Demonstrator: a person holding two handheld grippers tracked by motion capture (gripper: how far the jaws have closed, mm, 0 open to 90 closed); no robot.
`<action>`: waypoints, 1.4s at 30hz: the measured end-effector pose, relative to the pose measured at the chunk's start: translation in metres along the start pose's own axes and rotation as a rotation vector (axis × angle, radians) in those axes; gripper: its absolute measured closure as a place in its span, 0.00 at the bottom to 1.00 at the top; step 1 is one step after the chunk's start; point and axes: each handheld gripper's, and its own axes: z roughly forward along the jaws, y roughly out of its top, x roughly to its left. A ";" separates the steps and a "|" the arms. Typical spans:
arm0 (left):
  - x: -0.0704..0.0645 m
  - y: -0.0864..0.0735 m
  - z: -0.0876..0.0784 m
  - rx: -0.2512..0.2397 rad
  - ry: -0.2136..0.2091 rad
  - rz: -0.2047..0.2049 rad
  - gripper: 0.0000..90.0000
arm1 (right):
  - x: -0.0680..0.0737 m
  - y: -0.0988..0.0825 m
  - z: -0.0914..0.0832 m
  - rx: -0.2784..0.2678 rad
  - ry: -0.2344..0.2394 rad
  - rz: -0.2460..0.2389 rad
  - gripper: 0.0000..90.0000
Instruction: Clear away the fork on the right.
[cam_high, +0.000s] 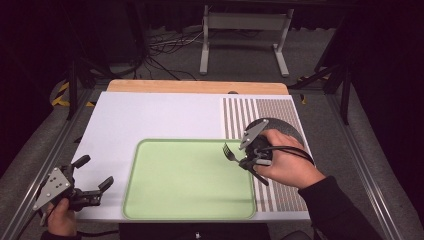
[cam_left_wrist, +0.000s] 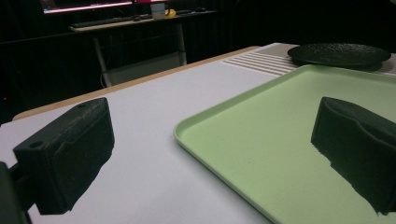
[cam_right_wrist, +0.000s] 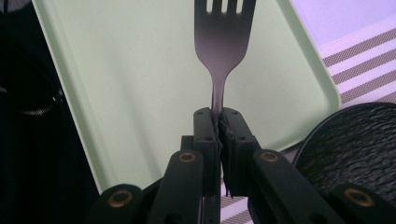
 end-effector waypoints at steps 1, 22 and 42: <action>0.000 0.000 0.000 0.001 -0.001 0.000 0.00 | 0.001 0.001 0.000 0.002 0.000 0.013 0.95; 0.000 0.000 0.000 -0.001 -0.002 0.002 0.00 | 0.011 0.012 0.014 0.027 -0.044 0.387 0.95; 0.000 0.000 0.000 -0.002 -0.002 0.002 0.00 | 0.005 0.008 0.032 0.064 -0.028 0.713 0.95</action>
